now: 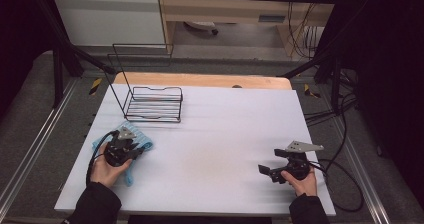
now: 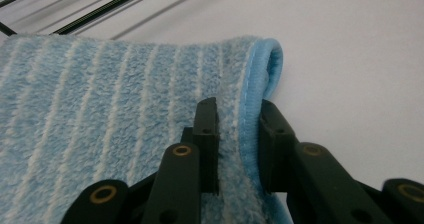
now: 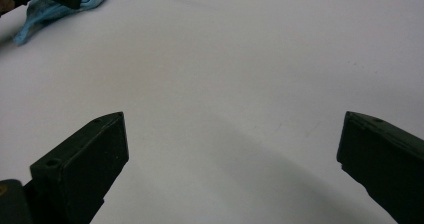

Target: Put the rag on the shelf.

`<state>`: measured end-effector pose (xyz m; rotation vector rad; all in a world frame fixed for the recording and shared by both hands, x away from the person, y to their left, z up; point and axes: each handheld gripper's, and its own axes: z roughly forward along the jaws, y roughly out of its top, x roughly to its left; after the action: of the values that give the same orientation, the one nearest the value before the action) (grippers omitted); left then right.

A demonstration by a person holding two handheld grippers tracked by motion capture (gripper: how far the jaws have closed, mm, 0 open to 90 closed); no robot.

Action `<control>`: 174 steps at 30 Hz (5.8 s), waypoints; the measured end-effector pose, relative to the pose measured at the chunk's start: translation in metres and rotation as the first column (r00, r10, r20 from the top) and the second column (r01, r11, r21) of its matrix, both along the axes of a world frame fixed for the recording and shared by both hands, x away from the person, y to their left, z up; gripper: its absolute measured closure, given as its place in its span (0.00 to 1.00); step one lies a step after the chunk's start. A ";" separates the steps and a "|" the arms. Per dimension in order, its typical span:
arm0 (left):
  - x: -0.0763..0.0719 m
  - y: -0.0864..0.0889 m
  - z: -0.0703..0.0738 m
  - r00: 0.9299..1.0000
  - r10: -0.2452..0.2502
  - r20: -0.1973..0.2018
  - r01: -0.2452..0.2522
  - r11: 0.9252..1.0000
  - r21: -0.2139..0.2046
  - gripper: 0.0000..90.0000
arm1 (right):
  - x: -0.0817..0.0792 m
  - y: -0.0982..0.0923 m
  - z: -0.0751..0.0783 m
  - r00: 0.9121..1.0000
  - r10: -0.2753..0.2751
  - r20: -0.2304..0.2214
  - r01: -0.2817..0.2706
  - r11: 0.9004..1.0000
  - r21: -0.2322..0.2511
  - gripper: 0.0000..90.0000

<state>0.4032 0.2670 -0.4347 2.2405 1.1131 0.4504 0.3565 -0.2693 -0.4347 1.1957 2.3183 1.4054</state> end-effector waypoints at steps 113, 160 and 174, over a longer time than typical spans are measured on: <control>-0.037 0.014 0.016 0.997 -0.039 0.063 0.054 0.967 -0.250 0.07 | 0.046 0.154 0.025 0.992 0.124 0.014 -0.123 0.991 -0.048 0.03; -0.032 0.017 0.008 0.998 -0.030 0.052 0.041 0.972 -0.229 0.10 | 0.097 0.266 -0.012 0.975 0.183 -0.125 -0.195 0.976 -0.093 0.93; -0.033 0.014 0.008 0.998 -0.034 0.056 0.046 0.973 -0.225 0.10 | 0.077 0.222 -0.002 0.996 -0.021 -0.090 0.008 0.990 -0.141 0.92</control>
<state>0.3702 0.2812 -0.4270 2.0369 1.0358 0.3440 0.4331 -0.0477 -0.4367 1.2571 2.4178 1.1838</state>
